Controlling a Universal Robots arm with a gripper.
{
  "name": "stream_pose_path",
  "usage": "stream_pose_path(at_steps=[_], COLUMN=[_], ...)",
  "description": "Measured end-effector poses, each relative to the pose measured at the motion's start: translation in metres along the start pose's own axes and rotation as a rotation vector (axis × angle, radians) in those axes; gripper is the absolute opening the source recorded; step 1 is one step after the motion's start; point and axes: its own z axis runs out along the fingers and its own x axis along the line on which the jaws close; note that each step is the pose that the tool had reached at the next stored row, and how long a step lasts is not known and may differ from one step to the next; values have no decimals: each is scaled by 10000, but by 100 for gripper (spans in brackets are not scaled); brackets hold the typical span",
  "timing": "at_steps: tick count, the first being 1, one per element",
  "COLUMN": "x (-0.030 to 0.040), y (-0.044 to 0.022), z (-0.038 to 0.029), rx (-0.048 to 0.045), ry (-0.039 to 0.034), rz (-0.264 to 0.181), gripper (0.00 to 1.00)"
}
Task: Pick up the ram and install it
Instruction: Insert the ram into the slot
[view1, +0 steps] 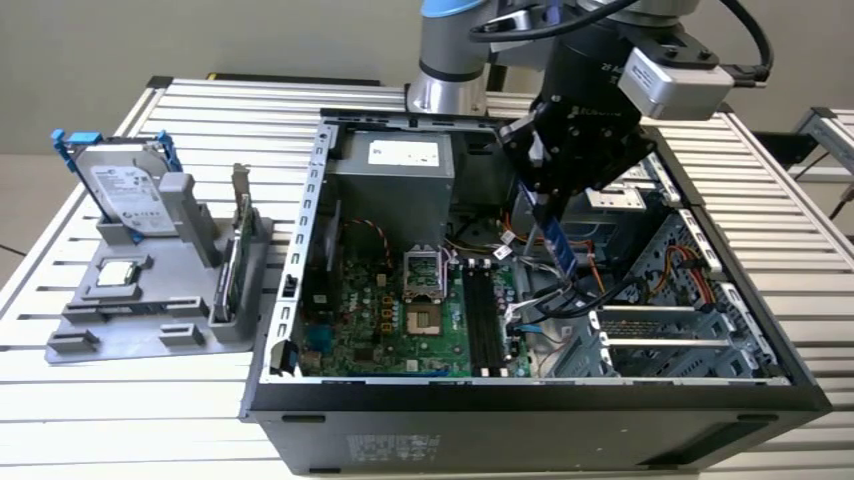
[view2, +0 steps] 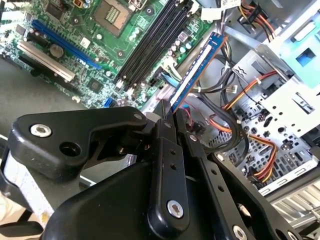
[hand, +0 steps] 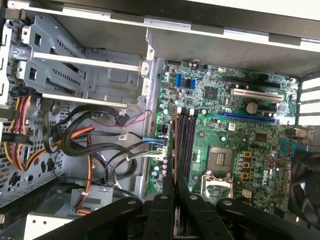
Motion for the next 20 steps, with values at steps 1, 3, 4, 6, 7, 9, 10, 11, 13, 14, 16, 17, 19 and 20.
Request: stream_pose_path(at_steps=[1,3,4,6,7,9,10,11,13,14,16,17,19,20], x=[0,1,1,1,1,1,1,1,1,1,2,2,2,2], y=[0,-1,-1,-2,-2,-3,-3,-3,-3,-3,-4,-4,-4,-4], z=[3,10,13,19,21,25,27,28,30,31,37,39,42,43], rx=[-19,-58,-77,-108,-122,-144,-151,-155,-158,-159,-169,-173,-183,-188], ry=[-2,-6,-7,-10,-12,-14,-15,-15,-15,-15,-16,-16,-18,-18], rz=[0,2,2,3,3,4,4,4,5,5,5,5,6,6], gripper=[0,0,0,0,0,0,0,0,0,0,0,0,0,0])
